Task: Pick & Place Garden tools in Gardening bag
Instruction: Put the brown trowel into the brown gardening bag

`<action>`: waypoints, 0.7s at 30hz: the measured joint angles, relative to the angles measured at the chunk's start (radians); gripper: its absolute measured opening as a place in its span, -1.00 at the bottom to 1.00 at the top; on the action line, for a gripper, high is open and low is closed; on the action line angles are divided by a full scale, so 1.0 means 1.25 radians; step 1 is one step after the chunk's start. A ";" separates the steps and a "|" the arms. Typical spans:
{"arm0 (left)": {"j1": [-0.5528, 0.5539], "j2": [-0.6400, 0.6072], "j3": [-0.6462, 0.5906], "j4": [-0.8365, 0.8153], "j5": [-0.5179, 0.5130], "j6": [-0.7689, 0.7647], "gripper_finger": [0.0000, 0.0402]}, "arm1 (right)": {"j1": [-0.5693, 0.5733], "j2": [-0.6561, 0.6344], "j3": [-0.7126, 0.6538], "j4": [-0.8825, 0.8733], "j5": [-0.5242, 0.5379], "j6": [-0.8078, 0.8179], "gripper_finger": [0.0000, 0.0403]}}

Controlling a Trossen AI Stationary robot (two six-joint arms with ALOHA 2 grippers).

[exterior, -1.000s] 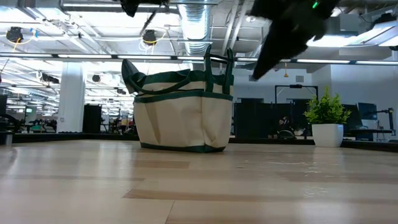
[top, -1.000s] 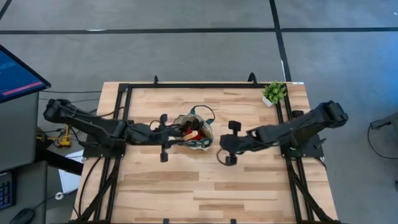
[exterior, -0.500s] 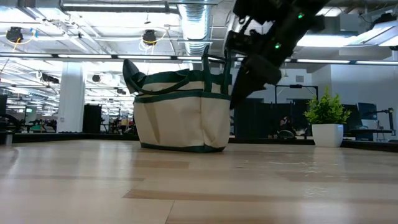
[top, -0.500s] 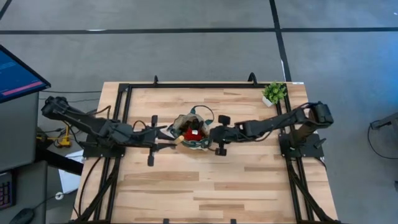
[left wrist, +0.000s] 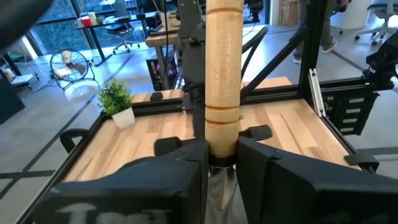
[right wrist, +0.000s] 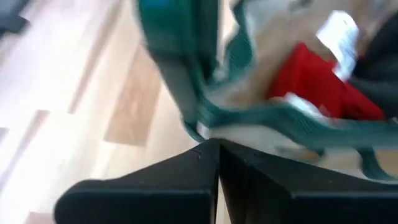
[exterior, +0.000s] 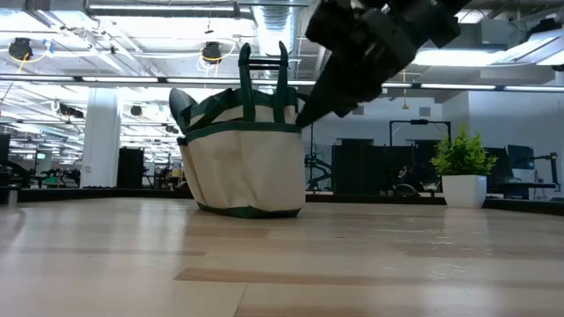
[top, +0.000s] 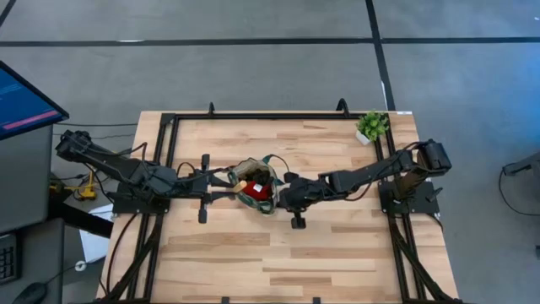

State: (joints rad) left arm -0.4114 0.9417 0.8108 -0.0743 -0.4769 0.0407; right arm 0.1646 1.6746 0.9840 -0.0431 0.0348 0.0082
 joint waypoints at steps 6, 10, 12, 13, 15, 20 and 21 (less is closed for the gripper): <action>0.000 0.000 0.000 -0.001 -0.002 0.000 -0.81 | 0.011 0.027 0.000 0.057 -0.025 0.014 -1.00; 0.000 0.000 0.000 -0.004 -0.002 0.000 -0.81 | 0.015 -0.021 -0.004 -0.055 -0.023 0.042 -1.00; 0.000 0.000 0.000 -0.005 -0.002 0.000 -0.81 | 0.020 -0.068 0.004 -0.081 0.004 0.042 -1.00; 0.000 0.000 0.000 -0.006 -0.002 0.000 -0.81 | 0.022 -0.095 0.005 -0.118 0.023 0.042 -1.00; 0.000 0.000 0.000 -0.006 -0.002 0.000 -0.81 | 0.028 -0.138 0.011 -0.177 0.071 0.032 -1.00; 0.000 0.000 0.000 -0.010 -0.002 0.000 -0.81 | 0.031 -0.228 0.011 -0.279 0.121 -0.062 -1.00; 0.000 0.000 0.000 -0.010 -0.002 0.000 -0.81 | 0.028 -0.233 0.007 -0.285 0.120 -0.087 -1.00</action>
State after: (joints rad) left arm -0.4114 0.9421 0.8108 -0.0868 -0.4789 0.0406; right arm 0.2002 1.3830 0.9933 -0.3990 0.1853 -0.1009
